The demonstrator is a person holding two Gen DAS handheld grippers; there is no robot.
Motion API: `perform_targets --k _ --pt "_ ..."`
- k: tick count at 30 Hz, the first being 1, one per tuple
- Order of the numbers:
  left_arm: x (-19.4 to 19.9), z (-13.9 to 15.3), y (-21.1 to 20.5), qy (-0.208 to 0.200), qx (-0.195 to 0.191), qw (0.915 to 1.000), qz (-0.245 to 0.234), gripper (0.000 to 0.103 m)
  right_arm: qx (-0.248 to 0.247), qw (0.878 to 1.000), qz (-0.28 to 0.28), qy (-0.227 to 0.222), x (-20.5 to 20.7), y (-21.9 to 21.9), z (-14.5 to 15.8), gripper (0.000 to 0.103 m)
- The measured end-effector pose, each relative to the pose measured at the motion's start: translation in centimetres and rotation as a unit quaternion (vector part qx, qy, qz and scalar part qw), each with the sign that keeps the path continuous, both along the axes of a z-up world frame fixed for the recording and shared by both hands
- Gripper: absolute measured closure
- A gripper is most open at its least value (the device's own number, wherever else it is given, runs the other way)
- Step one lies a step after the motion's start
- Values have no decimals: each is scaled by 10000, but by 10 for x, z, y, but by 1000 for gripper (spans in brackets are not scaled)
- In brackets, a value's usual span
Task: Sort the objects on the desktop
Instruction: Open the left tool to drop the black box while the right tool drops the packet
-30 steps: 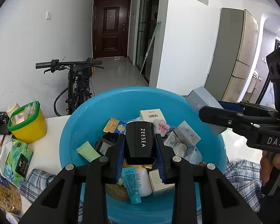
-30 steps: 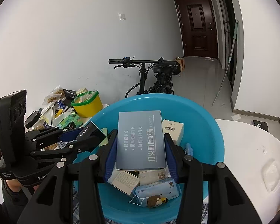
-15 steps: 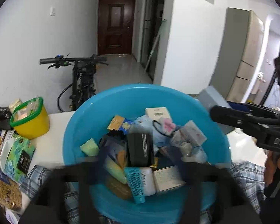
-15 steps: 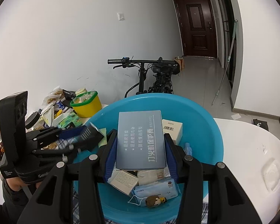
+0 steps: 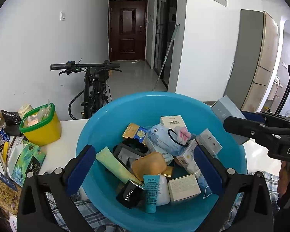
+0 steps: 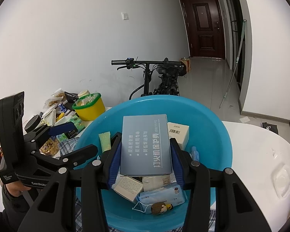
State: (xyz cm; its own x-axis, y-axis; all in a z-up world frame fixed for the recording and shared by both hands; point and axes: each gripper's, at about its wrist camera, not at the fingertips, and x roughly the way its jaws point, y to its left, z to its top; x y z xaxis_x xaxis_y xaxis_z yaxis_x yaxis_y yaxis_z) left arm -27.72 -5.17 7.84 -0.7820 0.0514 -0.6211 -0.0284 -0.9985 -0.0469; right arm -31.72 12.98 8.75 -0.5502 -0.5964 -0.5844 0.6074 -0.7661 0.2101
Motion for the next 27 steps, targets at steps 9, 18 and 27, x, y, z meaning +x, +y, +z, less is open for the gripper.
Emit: perform_targets --k 9,18,27 --pt "0 1 -4 -20 21 10000 41 0 12 10000 23 -28 1 -3 -1 57" --pt "1 2 -7 -16 64 10000 75 0 10 10000 51 -44 0 -5 -2 57" --pt "0 2 -7 -62 -61 9998 181 0 -14 9999 72 -76 1 -5 -1 57"
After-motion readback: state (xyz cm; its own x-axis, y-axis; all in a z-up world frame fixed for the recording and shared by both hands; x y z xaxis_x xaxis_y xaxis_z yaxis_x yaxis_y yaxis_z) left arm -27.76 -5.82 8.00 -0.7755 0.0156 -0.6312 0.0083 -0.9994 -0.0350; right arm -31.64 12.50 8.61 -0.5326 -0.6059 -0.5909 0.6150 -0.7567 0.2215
